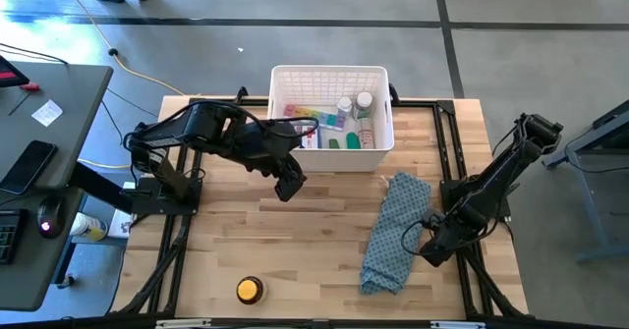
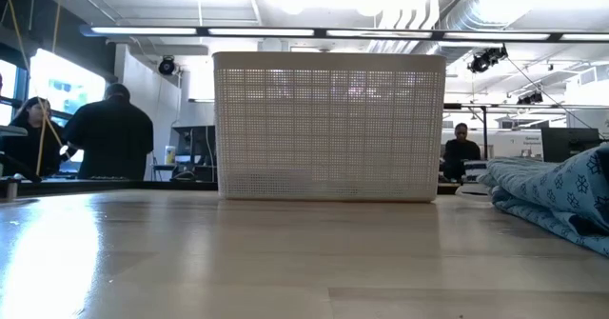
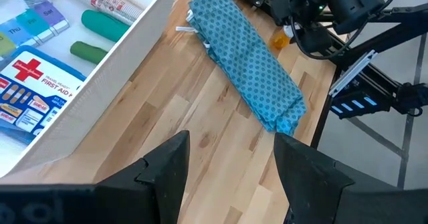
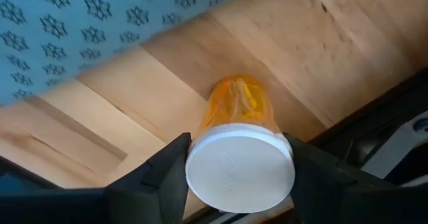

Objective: Pick & place medical supplies in basket/bin
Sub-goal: Put the orange pill bottle into the white bin

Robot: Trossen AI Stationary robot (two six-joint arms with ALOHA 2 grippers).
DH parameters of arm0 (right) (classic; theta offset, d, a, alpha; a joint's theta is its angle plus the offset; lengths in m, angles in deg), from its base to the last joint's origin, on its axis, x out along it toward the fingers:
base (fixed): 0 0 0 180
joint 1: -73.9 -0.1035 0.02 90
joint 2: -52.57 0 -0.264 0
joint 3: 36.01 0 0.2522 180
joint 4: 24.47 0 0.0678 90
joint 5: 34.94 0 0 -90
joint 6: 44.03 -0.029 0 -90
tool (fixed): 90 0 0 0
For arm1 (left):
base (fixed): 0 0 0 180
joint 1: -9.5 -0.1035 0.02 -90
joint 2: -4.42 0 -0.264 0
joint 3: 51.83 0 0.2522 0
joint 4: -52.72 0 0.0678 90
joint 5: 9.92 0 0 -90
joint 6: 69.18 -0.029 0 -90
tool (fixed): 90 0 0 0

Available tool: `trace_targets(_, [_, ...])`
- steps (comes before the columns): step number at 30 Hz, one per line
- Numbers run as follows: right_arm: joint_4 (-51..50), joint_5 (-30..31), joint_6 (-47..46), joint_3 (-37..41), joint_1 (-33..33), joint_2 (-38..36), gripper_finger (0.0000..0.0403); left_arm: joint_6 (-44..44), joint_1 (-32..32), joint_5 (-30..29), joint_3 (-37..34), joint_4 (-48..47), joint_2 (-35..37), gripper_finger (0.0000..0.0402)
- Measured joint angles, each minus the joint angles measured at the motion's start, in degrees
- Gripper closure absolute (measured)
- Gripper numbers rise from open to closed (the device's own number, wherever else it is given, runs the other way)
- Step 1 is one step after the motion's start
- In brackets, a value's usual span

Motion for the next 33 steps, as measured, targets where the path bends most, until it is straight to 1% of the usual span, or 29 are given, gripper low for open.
trace_targets(4, [0.24,-2.28,0.26,-0.05,0.00,0.00,0.0189,-0.06,0.00,0.00,0.00,0.00,0.00,0.0153])
trace_targets(6, [0.17,-2.54,0.33,-0.56,0.00,0.00,0.0187,-0.83,-0.02,0.00,0.00,0.02,0.00,0.0153])
trace_targets(13, [-1.02,-2.13,2.57,-5.05,0.99,0.00,0.0204,-1.38,-0.02,-0.41,0.00,0.00,-0.02,0.0153])
trace_targets(16, [-3.25,-0.48,4.84,-8.56,2.61,-0.02,0.0204,-2.20,-0.02,-0.46,0.00,0.00,-0.02,0.0153])
trace_targets(18, [-4.35,2.04,7.24,-11.53,4.30,-0.02,0.0201,-3.20,-0.02,-0.67,0.00,0.01,-0.02,0.0153])
trace_targets(23, [-8.12,10.00,15.59,-20.63,10.60,-0.04,0.0199,-5.23,-0.02,-2.58,0.00,0.04,-0.02,0.0153])
trace_targets(28, [-8.99,16.47,27.48,-31.25,20.04,-0.04,0.0200,-7.69,-0.02,-5.86,-0.07,0.31,0.92,0.0153])
trace_targets(31, [-9.28,17.80,34.08,-36.24,26.74,0.22,0.0200,-8.95,-0.04,-8.76,-0.05,1.39,2.47,0.0153])
trace_targets(33, [-9.26,17.60,39.19,-39.48,31.08,1.13,0.0200,-9.29,-0.04,-12.20,0.01,1.99,3.38,0.0153])
